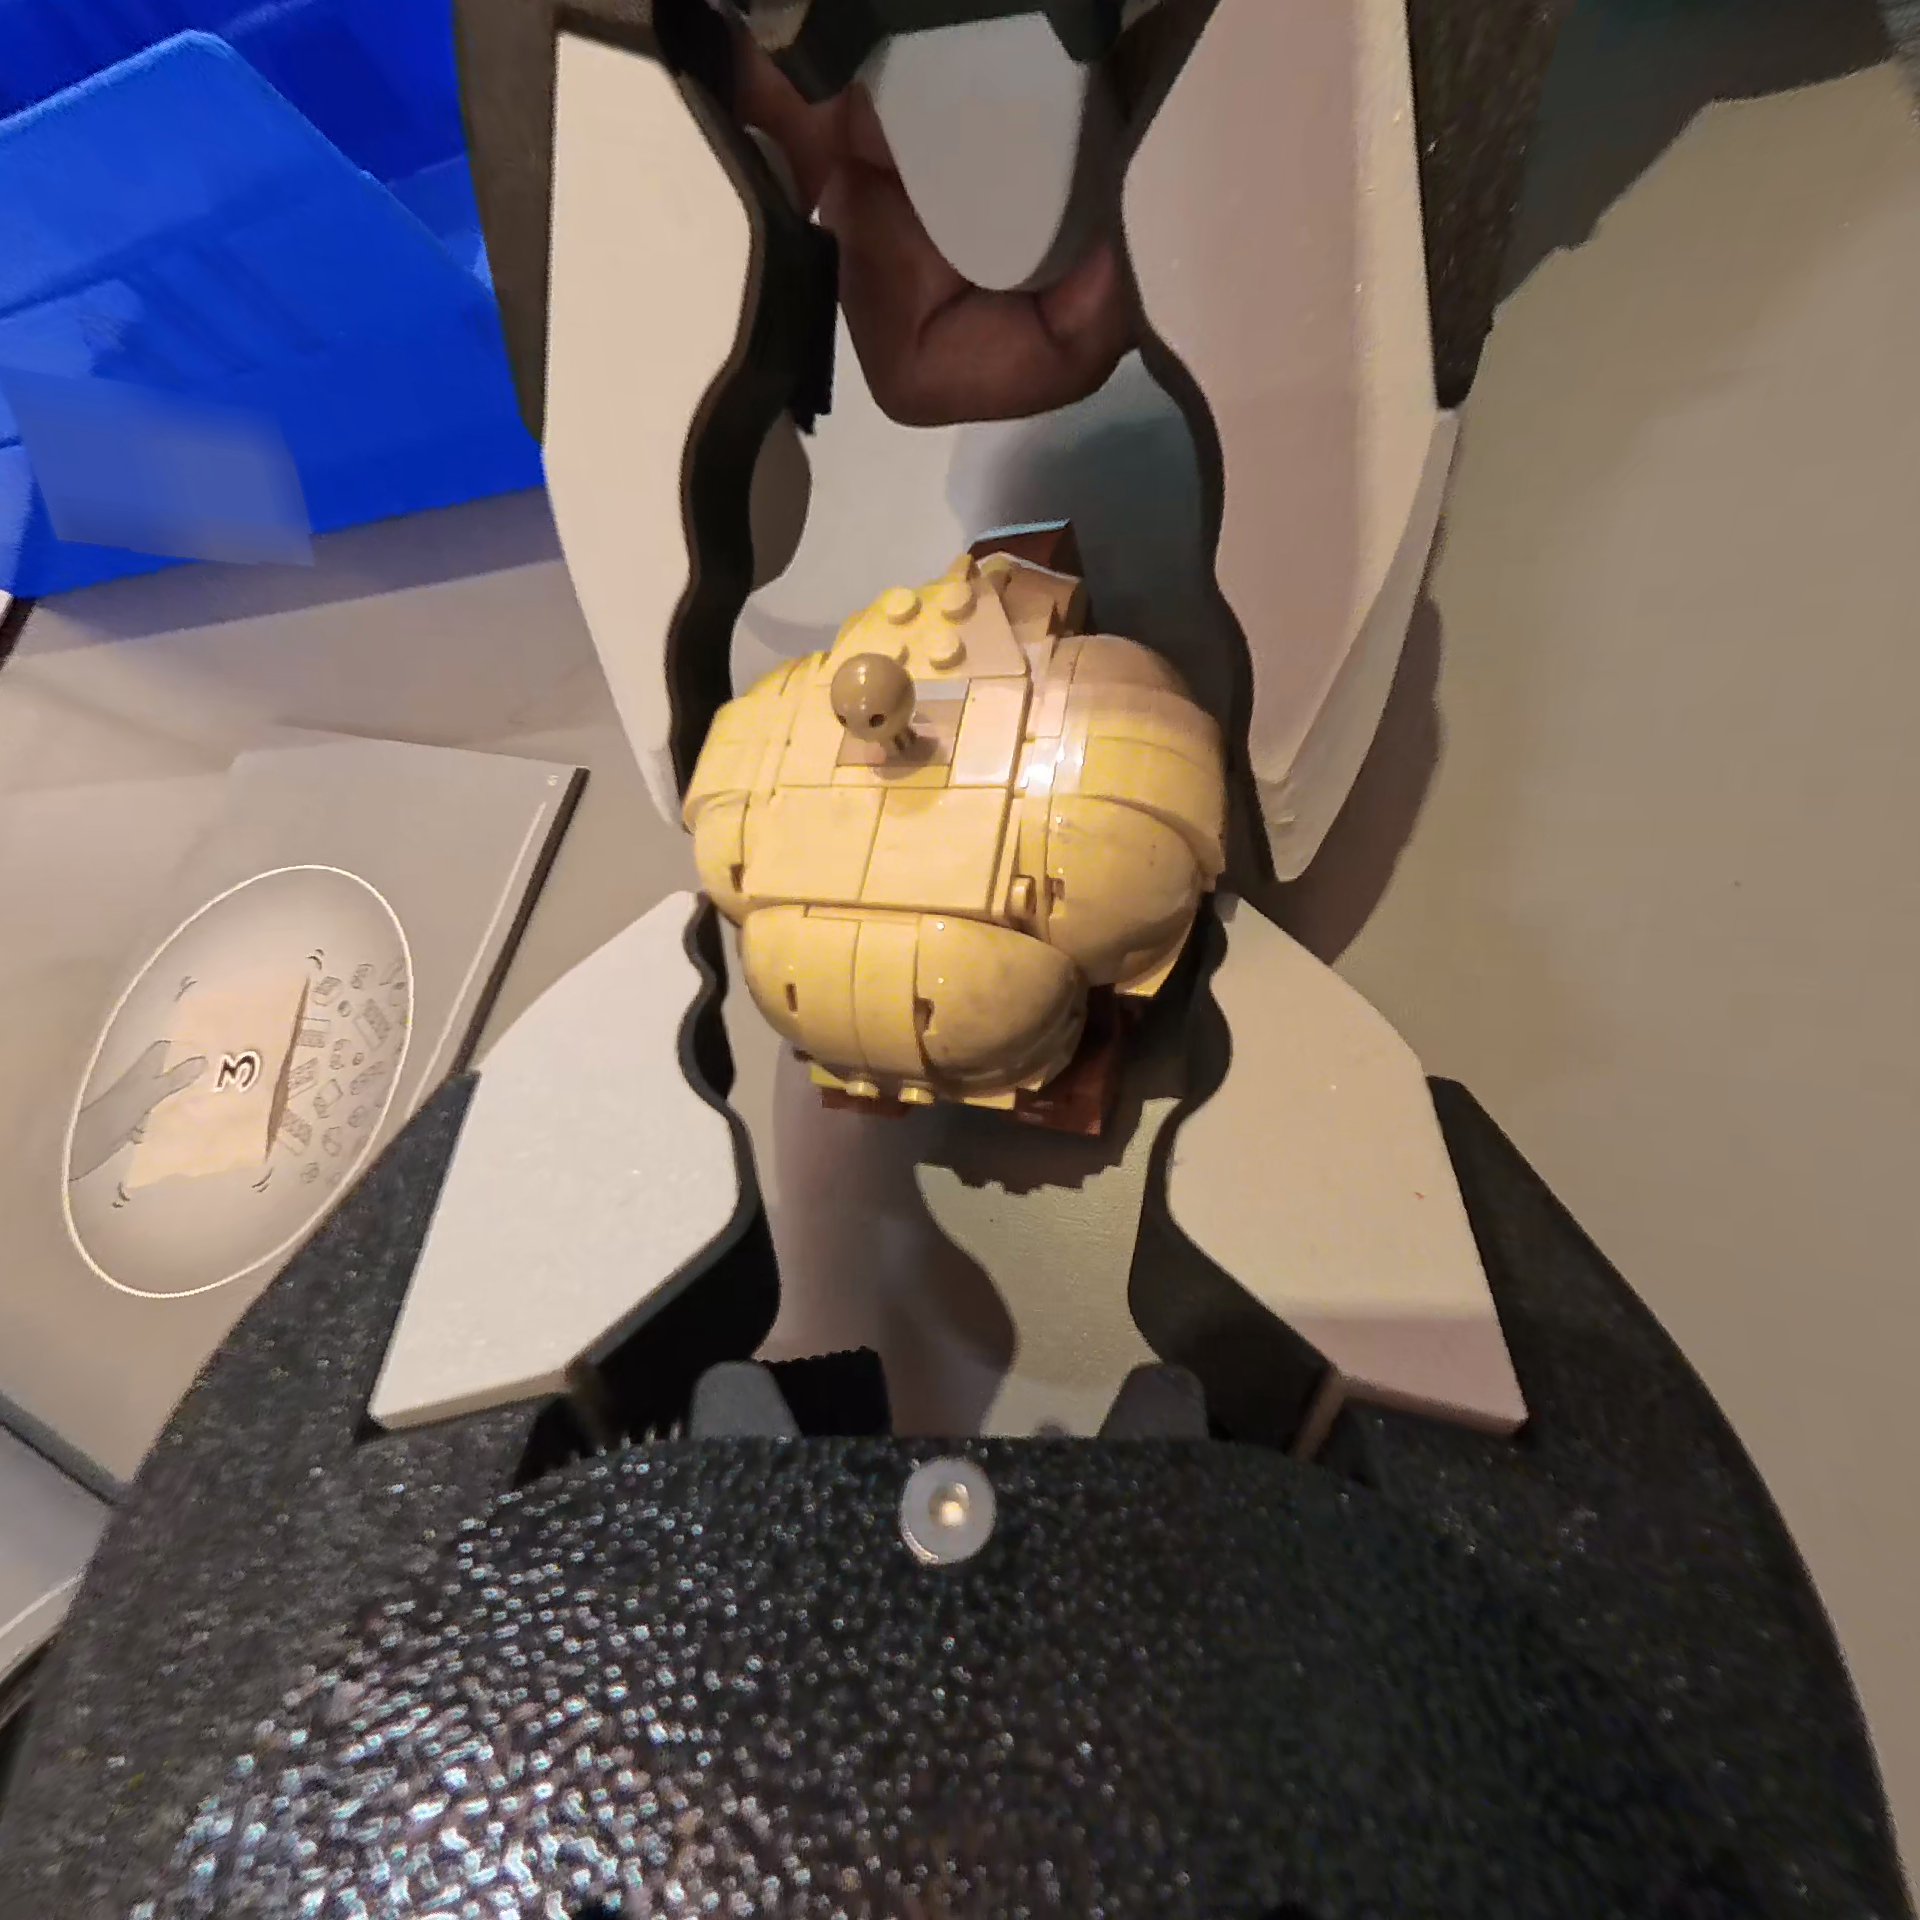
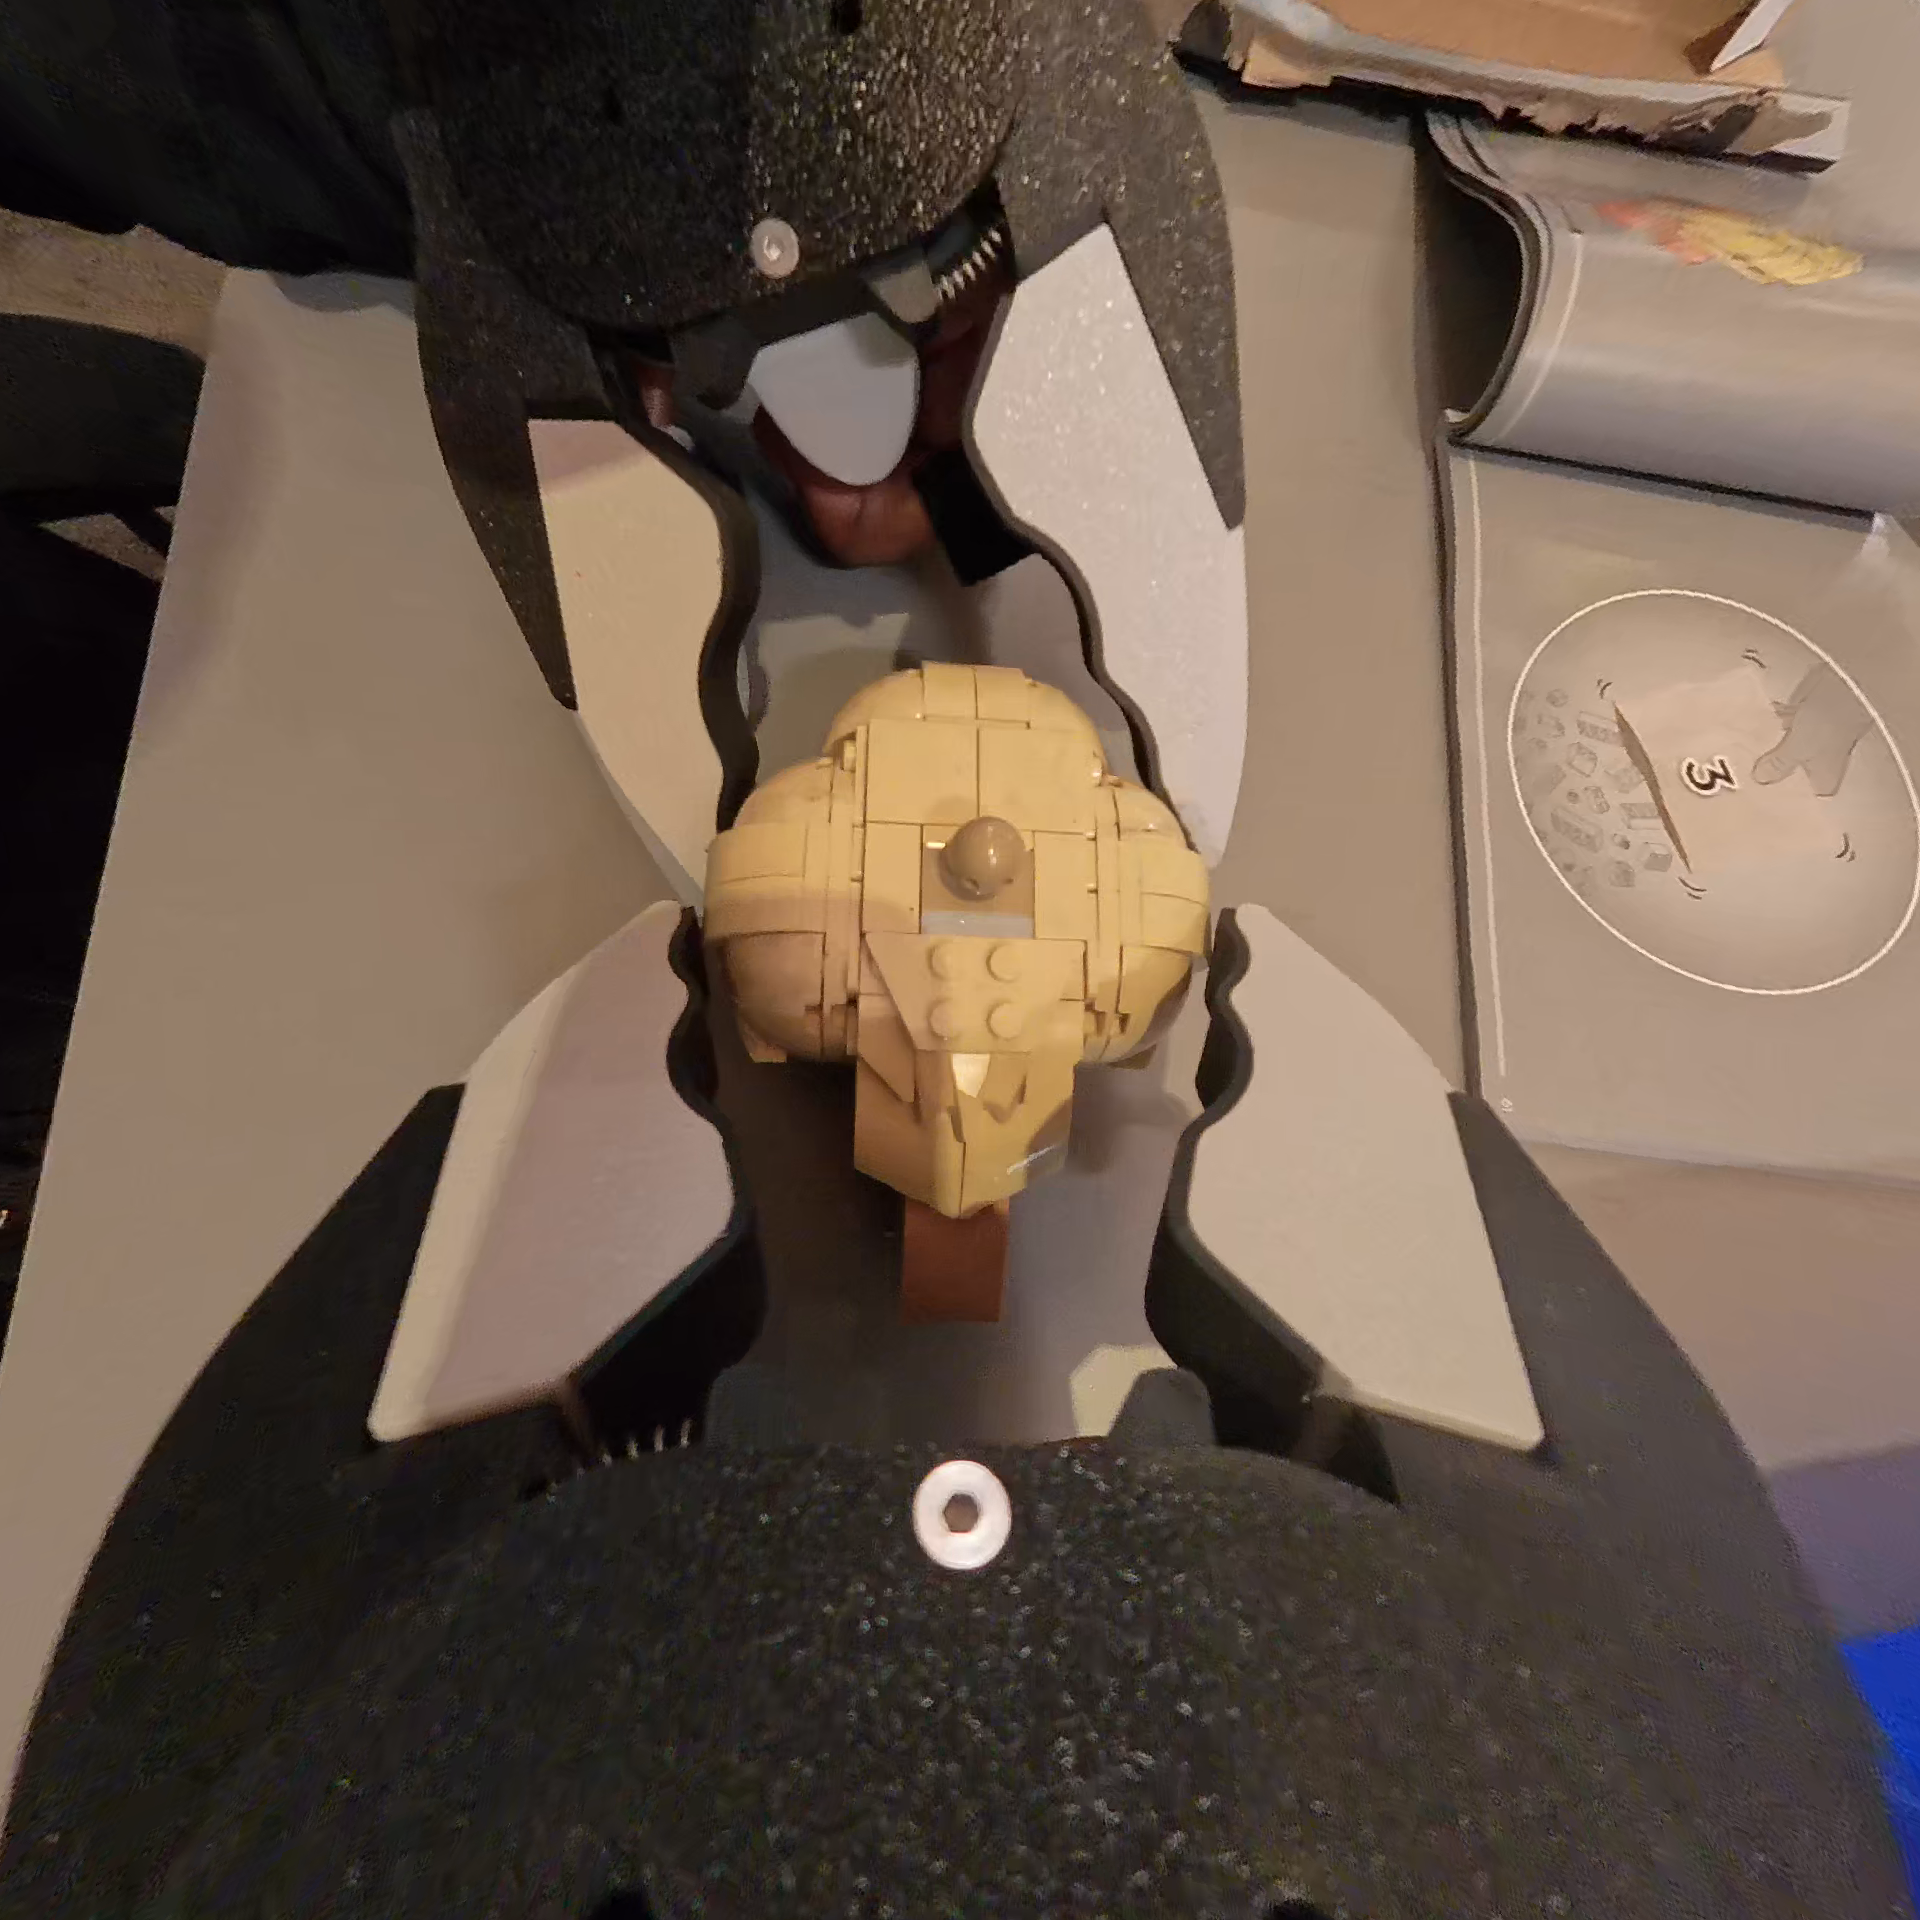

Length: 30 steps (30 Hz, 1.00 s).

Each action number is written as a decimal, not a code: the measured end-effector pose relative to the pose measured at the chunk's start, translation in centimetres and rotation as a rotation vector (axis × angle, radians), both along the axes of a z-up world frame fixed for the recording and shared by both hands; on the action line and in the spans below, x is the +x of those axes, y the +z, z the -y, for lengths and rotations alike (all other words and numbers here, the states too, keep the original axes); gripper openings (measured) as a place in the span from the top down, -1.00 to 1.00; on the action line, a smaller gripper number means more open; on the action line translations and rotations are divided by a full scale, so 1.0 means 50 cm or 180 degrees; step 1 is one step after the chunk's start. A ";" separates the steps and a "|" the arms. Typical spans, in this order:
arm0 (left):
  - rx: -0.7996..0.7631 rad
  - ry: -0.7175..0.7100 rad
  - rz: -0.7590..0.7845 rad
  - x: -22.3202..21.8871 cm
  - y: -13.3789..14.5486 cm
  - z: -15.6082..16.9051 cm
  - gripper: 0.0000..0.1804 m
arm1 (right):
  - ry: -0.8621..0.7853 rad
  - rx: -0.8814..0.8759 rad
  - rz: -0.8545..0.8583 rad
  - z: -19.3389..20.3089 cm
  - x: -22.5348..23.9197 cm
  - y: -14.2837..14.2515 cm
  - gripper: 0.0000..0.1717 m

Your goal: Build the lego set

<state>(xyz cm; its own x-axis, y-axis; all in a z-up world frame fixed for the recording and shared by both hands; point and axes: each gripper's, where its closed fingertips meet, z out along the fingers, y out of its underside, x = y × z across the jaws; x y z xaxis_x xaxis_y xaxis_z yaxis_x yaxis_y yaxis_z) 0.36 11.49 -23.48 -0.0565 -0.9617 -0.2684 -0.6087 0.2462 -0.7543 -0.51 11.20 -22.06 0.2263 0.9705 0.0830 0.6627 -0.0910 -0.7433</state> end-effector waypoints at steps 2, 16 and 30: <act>0.0036 -0.0018 0.0007 0.002 0.001 0.002 0.05 | 0.0059 0.0011 0.0048 0.003 0.000 -0.001 -0.07; -0.0012 0.0060 0.0057 -0.003 0.003 -0.005 -0.02 | -0.0028 -0.0005 0.0084 0.002 0.001 0.000 -0.06; -0.0527 0.0236 0.0557 -0.022 0.049 -0.031 -0.02 | -0.0306 -0.0028 0.0016 -0.008 0.091 0.004 -0.06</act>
